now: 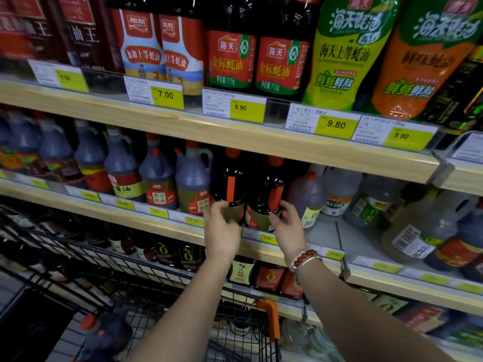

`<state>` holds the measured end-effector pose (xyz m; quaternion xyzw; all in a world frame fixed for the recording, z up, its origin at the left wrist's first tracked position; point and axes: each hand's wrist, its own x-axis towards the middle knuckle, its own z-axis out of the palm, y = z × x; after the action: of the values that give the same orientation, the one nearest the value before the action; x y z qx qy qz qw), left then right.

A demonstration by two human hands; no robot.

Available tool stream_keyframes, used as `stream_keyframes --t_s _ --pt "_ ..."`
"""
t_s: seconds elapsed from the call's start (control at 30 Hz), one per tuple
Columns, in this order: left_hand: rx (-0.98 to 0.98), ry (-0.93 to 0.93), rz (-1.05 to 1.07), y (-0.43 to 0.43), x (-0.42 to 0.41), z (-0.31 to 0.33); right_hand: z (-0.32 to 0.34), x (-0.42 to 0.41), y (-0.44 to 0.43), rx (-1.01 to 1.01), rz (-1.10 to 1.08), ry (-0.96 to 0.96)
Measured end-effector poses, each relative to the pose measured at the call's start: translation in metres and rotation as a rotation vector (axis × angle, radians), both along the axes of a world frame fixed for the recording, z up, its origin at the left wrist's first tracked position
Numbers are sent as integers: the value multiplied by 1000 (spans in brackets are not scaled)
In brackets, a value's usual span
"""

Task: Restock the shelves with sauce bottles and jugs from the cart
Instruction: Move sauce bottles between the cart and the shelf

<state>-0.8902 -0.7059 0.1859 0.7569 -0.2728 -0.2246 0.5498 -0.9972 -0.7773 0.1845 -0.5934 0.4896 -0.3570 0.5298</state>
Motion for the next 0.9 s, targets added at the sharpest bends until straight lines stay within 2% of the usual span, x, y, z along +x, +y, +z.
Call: stream_keyframes --t_s 0.2,0.33,0.57,0.73,0.8,0.9 --pt "144 32 -176 4 -9 -15 -4 22 -20 -261 -136 259" --pt "197 77 -249 3 -11 -18 -8 13 -24 -360 -144 323" --pt "328 41 -369 -8 -22 -28 -11 8 -18 -323 -238 242" --pt "329 -73 -451 -10 -28 -24 -33 5 -5 -201 -88 215" --pt "309 -161 -384 -7 -27 -21 -31 6 -2 -212 -142 223" --pt "51 -198 -3 -6 -13 -18 -26 13 17 -267 -198 217"
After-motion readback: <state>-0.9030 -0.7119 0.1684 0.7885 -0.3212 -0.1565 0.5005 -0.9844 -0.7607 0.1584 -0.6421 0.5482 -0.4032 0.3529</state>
